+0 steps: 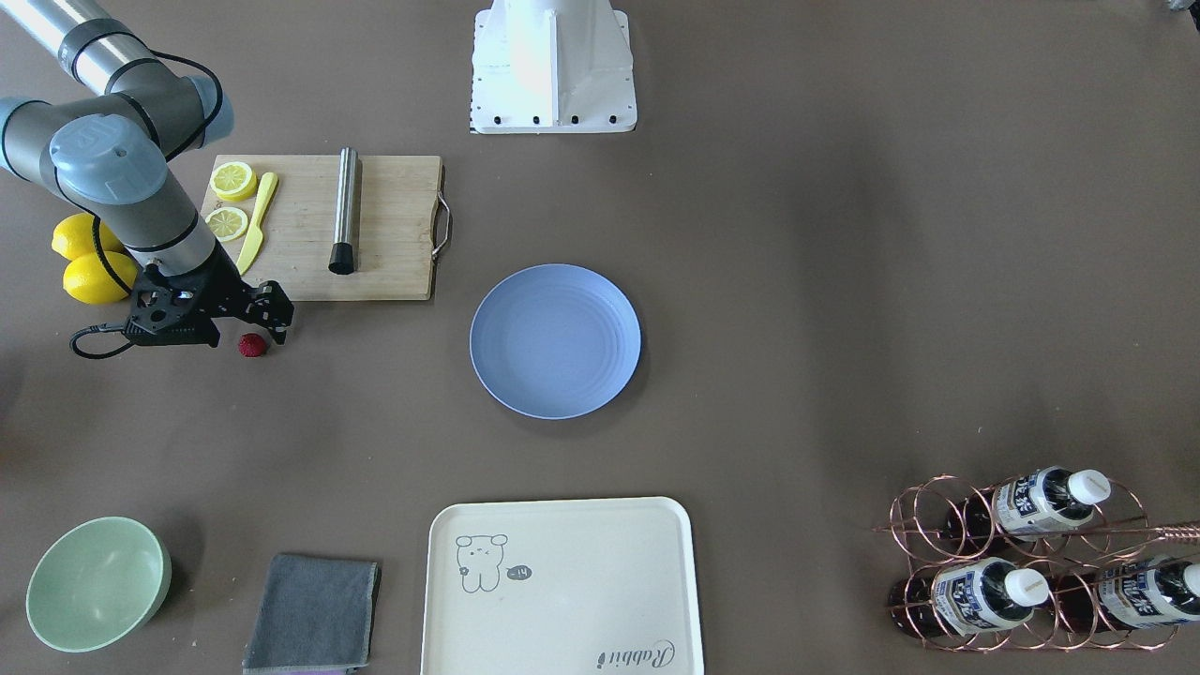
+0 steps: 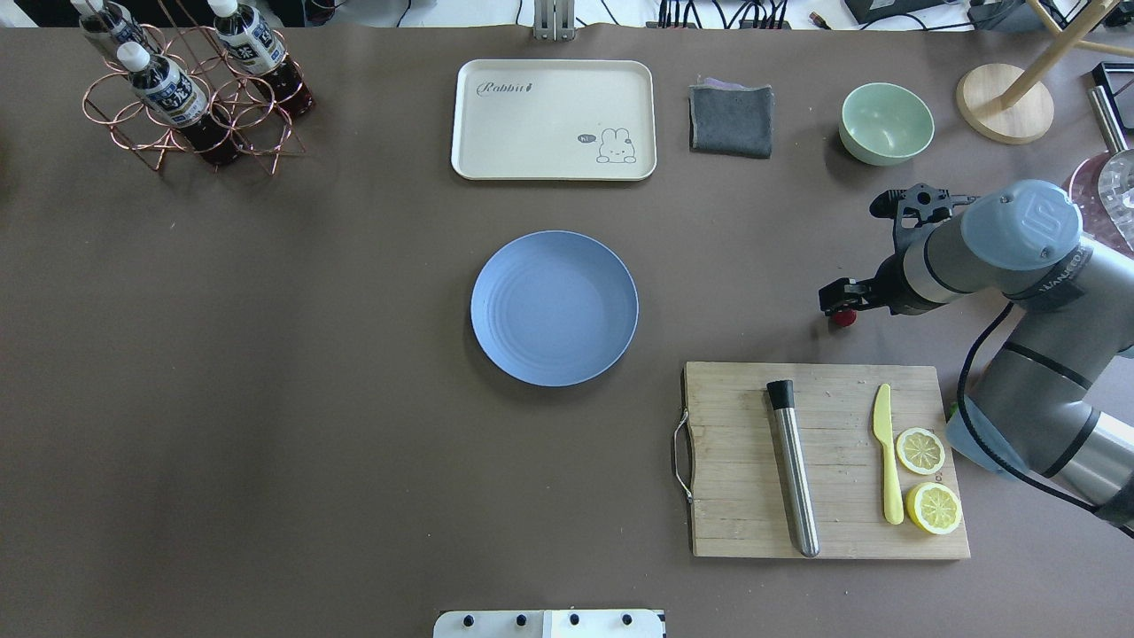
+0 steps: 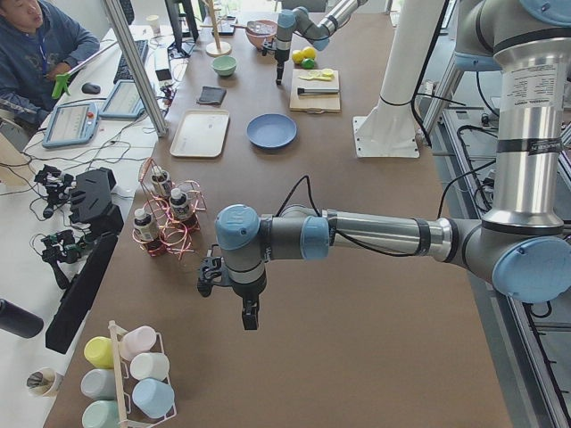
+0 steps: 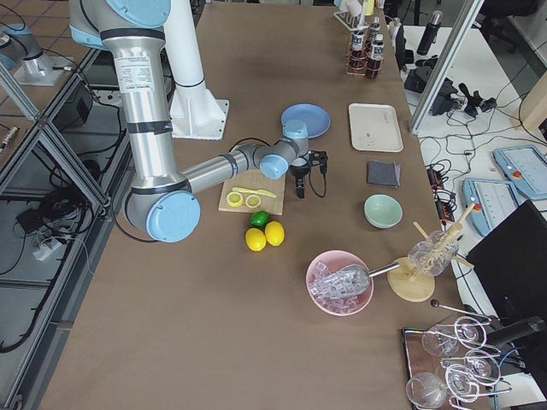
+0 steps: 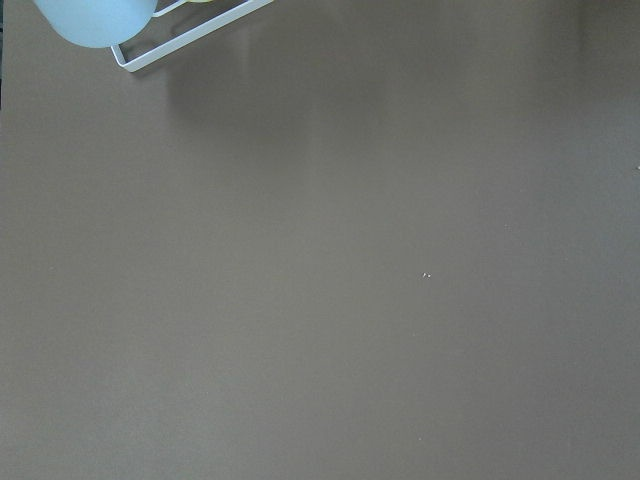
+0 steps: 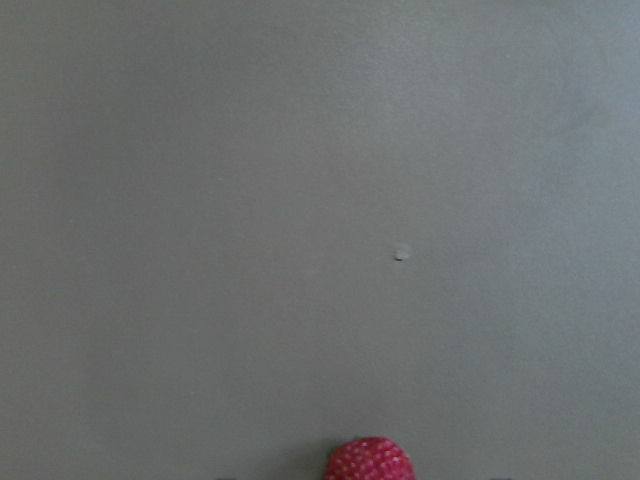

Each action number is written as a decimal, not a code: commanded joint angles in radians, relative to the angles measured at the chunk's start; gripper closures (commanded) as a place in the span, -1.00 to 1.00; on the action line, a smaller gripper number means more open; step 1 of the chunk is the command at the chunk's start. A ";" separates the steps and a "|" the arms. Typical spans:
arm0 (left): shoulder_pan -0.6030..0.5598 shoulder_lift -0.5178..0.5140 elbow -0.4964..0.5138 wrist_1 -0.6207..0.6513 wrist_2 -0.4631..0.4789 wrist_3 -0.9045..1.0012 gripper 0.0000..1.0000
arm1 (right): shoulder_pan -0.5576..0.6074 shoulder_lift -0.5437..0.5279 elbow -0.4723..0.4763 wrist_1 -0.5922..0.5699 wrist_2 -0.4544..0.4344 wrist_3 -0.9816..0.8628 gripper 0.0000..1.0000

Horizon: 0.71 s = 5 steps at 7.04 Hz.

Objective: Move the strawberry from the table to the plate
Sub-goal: 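Lower the right gripper onto the red strawberry and close it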

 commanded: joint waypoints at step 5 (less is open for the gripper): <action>0.003 0.005 -0.002 0.000 -0.006 -0.001 -0.99 | -0.015 0.004 0.000 0.001 -0.022 -0.010 -0.60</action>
